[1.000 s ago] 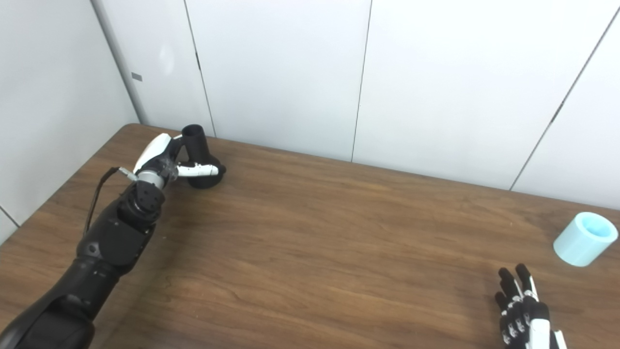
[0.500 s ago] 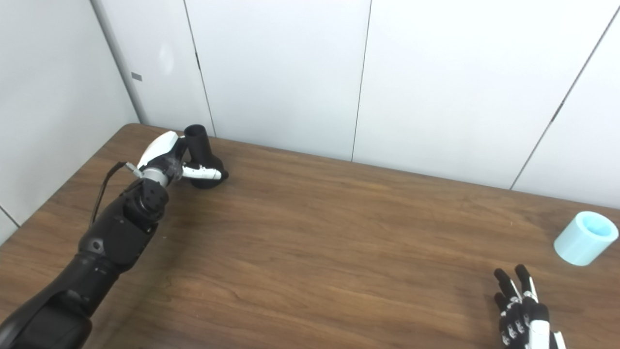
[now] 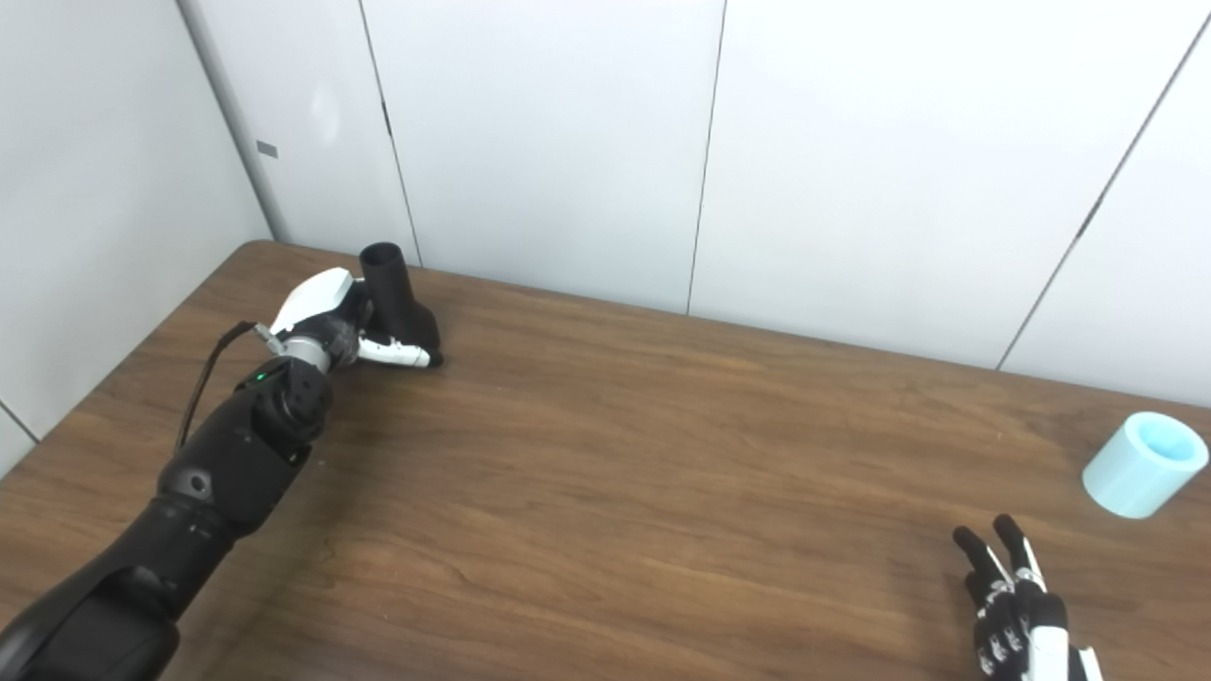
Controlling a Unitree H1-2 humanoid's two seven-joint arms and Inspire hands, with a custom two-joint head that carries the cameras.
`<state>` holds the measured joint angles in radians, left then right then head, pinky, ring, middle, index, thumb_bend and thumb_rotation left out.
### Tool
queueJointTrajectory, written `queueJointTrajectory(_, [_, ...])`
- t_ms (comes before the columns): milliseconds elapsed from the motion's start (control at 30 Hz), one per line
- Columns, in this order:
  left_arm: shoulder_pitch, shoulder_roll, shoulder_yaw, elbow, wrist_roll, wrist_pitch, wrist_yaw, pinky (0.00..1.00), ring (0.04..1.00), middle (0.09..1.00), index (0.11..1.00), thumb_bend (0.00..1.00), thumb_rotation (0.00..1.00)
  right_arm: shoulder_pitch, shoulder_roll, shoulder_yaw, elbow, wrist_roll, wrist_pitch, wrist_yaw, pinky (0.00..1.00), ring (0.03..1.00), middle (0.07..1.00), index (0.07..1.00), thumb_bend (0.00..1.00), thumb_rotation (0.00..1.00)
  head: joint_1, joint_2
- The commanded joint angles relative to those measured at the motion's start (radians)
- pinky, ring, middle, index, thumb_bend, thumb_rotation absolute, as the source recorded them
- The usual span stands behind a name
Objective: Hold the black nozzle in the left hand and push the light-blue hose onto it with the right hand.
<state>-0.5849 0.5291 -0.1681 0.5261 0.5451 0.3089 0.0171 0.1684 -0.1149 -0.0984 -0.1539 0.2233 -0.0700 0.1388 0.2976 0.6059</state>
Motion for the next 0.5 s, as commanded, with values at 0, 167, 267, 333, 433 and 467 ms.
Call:
queueJointTrajectory(0, [-0.043, 0.031, 0.014, -0.013, -0.002, -0.012, 0.009, 0.89, 0.903, 0.83, 0.758, 0.98, 0.35, 0.029, 0.002, 0.0, 0.017, -0.006, -0.037, 0.002, 1.0, 0.939, 0.851, 0.936, 0.42, 0.99, 0.001, 0.001])
queueJointTrajectory(167, [-0.036, 0.026, 0.026, -0.016, -0.018, -0.022, -0.003, 0.82, 0.86, 0.791, 0.721, 0.94, 0.32, 0.03, 0.005, -0.002, 0.019, -0.005, -0.052, 0.004, 1.0, 0.921, 0.828, 0.929, 0.4, 0.97, 0.001, 0.006])
queueJointTrajectory(267, [-0.037, 0.022, 0.038, -0.009, -0.04, -0.045, -0.005, 0.71, 0.764, 0.747, 0.691, 0.92, 0.29, 0.032, 0.005, -0.003, 0.014, -0.004, -0.049, 0.003, 1.0, 0.913, 0.82, 0.923, 0.41, 0.96, 0.002, 0.011])
queueJointTrajectory(333, [-0.037, 0.015, 0.054, -0.004, -0.064, -0.065, -0.003, 0.6, 0.667, 0.686, 0.652, 0.89, 0.22, 0.033, 0.003, -0.002, 0.012, -0.005, -0.047, 0.003, 1.0, 0.912, 0.816, 0.924, 0.41, 0.96, 0.002, 0.011])
queueJointTrajectory(433, [-0.031, 0.005, 0.073, -0.009, -0.082, -0.082, 0.005, 0.52, 0.575, 0.608, 0.553, 0.68, 0.1, 0.035, 0.003, -0.001, 0.007, -0.02, -0.045, -0.003, 1.0, 0.902, 0.807, 0.923, 0.43, 0.96, 0.002, 0.014])
queueJointTrajectory(467, [-0.031, 0.005, 0.073, -0.008, -0.083, -0.089, 0.008, 0.45, 0.52, 0.575, 0.516, 0.59, 0.08, 0.035, 0.003, -0.001, 0.008, -0.024, -0.046, -0.004, 1.0, 0.9, 0.805, 0.922, 0.44, 0.96, 0.002, 0.014])
